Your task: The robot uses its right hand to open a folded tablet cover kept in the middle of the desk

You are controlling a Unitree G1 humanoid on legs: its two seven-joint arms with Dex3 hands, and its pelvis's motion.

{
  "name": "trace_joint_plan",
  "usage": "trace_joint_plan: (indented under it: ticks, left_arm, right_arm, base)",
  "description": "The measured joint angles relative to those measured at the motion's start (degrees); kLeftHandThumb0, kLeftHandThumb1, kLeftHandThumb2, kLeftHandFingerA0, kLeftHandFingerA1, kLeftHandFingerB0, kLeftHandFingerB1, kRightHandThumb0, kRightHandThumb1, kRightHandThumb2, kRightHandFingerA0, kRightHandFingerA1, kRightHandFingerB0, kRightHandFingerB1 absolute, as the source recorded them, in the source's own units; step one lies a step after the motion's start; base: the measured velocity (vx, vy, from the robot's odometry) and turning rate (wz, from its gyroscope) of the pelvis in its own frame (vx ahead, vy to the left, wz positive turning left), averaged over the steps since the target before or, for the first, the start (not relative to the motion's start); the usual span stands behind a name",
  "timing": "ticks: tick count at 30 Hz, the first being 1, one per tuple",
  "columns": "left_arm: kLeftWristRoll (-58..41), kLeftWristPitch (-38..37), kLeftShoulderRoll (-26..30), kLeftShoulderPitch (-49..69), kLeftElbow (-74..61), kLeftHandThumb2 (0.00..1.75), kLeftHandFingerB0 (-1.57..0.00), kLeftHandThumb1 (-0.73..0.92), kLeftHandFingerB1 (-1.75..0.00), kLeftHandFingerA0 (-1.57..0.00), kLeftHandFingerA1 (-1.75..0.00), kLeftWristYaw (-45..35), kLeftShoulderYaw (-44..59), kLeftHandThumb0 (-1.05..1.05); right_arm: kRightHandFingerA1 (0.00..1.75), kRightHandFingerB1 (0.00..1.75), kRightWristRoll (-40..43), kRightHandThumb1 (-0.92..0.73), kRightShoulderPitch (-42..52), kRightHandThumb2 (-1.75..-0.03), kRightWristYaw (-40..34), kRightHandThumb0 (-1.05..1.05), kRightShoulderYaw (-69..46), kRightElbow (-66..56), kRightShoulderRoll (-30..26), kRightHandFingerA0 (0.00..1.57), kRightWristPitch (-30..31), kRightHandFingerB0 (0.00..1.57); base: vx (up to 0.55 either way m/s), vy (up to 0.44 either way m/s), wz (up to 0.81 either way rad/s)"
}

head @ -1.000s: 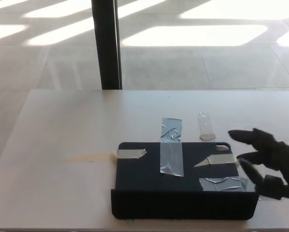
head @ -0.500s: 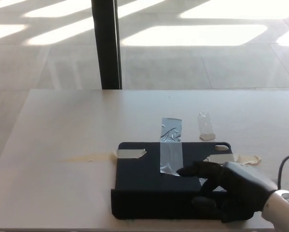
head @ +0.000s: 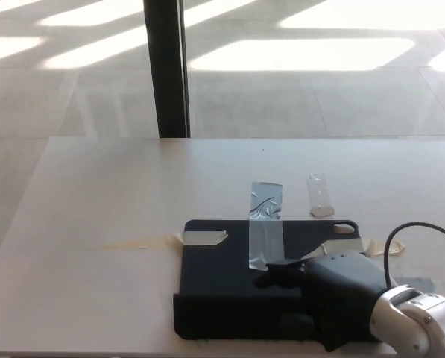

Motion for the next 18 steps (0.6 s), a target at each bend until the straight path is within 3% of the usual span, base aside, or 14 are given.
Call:
trace_joint_plan:
  ticks: [1, 2, 3, 5, 6, 7, 8, 9, 10, 11, 12, 13, 14, 18]
  left_arm:
    - [0.0, 0.0, 0.0, -0.07, 0.0, 0.74, -0.48, 0.92, -0.63, -0.75, -0.76, 0.0, 0.0, -0.9]
    - [0.0, 0.0, 0.0, -0.15, 0.0, 0.74, -0.48, 0.92, -0.63, -0.76, -0.76, 0.0, 0.0, -0.9]
    - [0.0, 0.0, 0.0, -0.26, 0.0, 0.73, -0.47, 0.92, -0.63, -0.75, -0.76, 0.0, 0.0, -0.89]
    - [-0.04, 0.01, 0.0, -0.63, 0.0, 0.73, -0.46, 0.92, -0.62, -0.73, -0.75, -0.01, 0.0, -0.89]
    - [-0.07, 0.01, 0.01, -0.84, 0.02, 0.73, -0.46, 0.92, -0.62, -0.73, -0.76, -0.02, 0.01, -0.9]
    - [-0.13, 0.01, 0.07, -1.11, 0.03, 0.73, -0.46, 0.92, -0.62, -0.72, -0.75, -0.05, 0.0, -0.9]
    - [-0.2, 0.01, 0.15, -1.29, 0.03, 0.73, -0.46, 0.92, -0.62, -0.72, -0.75, -0.07, 0.01, -0.9]
    - [-0.28, 0.01, 0.3, -1.43, 0.05, 0.73, -0.45, 0.92, -0.62, -0.71, -0.75, -0.08, 0.0, -0.9]
    - [-0.34, 0.01, 0.41, -1.5, 0.05, 0.74, -0.46, 0.92, -0.62, -0.72, -0.76, -0.08, 0.01, -0.9]
    - [-0.41, 0.01, 0.52, -1.56, 0.05, 0.74, -0.46, 0.92, -0.62, -0.72, -0.75, -0.08, 0.01, -0.89]
    - [-0.47, 0.01, 0.57, -1.63, 0.05, 0.74, -0.46, 0.92, -0.62, -0.72, -0.75, -0.09, 0.0, -0.89]
    - [-0.54, 0.01, 0.62, -1.69, 0.05, 0.74, -0.46, 0.92, -0.63, -0.74, -0.76, -0.08, 0.0, -0.9]
    - [-0.6, 0.01, 0.63, -1.7, 0.07, 0.73, -0.47, 0.92, -0.63, -0.74, -0.76, -0.08, 0.0, -0.9]
    - [-0.8, 0.01, 0.63, -1.95, 0.07, 0.73, -0.47, 0.92, -0.64, -0.75, -0.77, -0.08, 0.0, -0.9]
  right_arm:
    - [1.12, 0.49, -0.95, -0.8, -0.25, -1.01, -0.59, -1.02, 0.62, 0.29, 0.01, 0.6, 0.12, 0.29]
    - [1.13, 0.54, -1.58, -0.8, -0.37, -1.26, -1.04, -0.92, 1.07, 0.49, 0.02, 0.71, 0.17, 0.22]
    - [1.09, 0.44, -2.3, -0.92, -0.4, -0.78, -1.62, -0.96, 1.47, 0.76, 0.03, 0.52, 0.23, 0.29]
    - [1.08, 0.39, -4.21, -0.92, 0.19, -0.76, -3.29, -0.92, 1.86, 1.12, 0.03, 0.49, 0.48, 0.27]
    - [1.12, 0.4, -4.91, -0.92, 0.8, -0.74, -3.94, -0.91, 1.73, 1.11, 0.02, 0.57, 0.58, 0.33]
    - [1.15, 0.5, -5.68, -0.78, 1.9, -1.21, -5.0, -0.87, 1.38, 1.08, 0.03, 0.69, 0.66, 0.23]
    - [1.15, 0.5, -6.32, -0.78, 2.89, -1.21, -6.09, -0.87, 0.84, 0.98, 0.05, 0.69, 0.75, 0.23]
    - [1.12, 0.36, -6.98, -0.92, 3.96, -0.78, -7.19, -0.9, 0.09, 0.8, 0.09, 0.53, 0.84, 0.32]
    - [1.19, 0.5, -7.32, -0.83, 4.86, -1.23, -7.95, -0.91, -0.51, 0.47, 0.15, 0.65, 0.9, 0.24]
    - [1.19, 0.5, -7.51, -0.82, 6.01, -1.22, -8.71, -0.92, -1.3, -0.1, 0.24, 0.64, 0.95, 0.25]
    - [0.7, 0.49, -7.6, -0.79, 6.96, -1.17, -9.3, -0.88, -1.96, -0.57, 0.34, 0.5, 0.99, 0.23]
    - [0.6, 0.39, -7.57, -0.92, 8.42, -0.71, -9.98, -0.86, -3.13, -1.48, 0.43, 0.56, 0.99, 0.32]
    - [0.66, 0.51, -7.45, -0.74, 9.65, -1.14, -10.52, -0.83, -4.14, -2.31, 0.48, 0.61, 0.95, 0.3]
    - [0.65, 0.5, -7.03, -0.82, 15.58, -1.17, -12.85, -0.94, -7.52, -5.94, 1.09, 0.57, 0.32, 0.32]
  base:
    - [0.0, 0.0, 0.0]
    - [0.0, 0.0, 0.0]
    - [0.0, 0.0, 0.0]
    - [0.0, 0.0, 0.0]
    - [0.0, 0.0, 0.0]
    - [0.0, 0.0, 0.0]
    - [0.0, 0.0, 0.0]
    - [0.0, 0.0, 0.0]
    - [0.0, 0.0, 0.0]
    - [0.0, 0.0, 0.0]
    - [0.0, 0.0, 0.0]
    - [0.0, 0.0, 0.0]
    - [0.0, 0.0, 0.0]
    - [0.0, 0.0, 0.0]
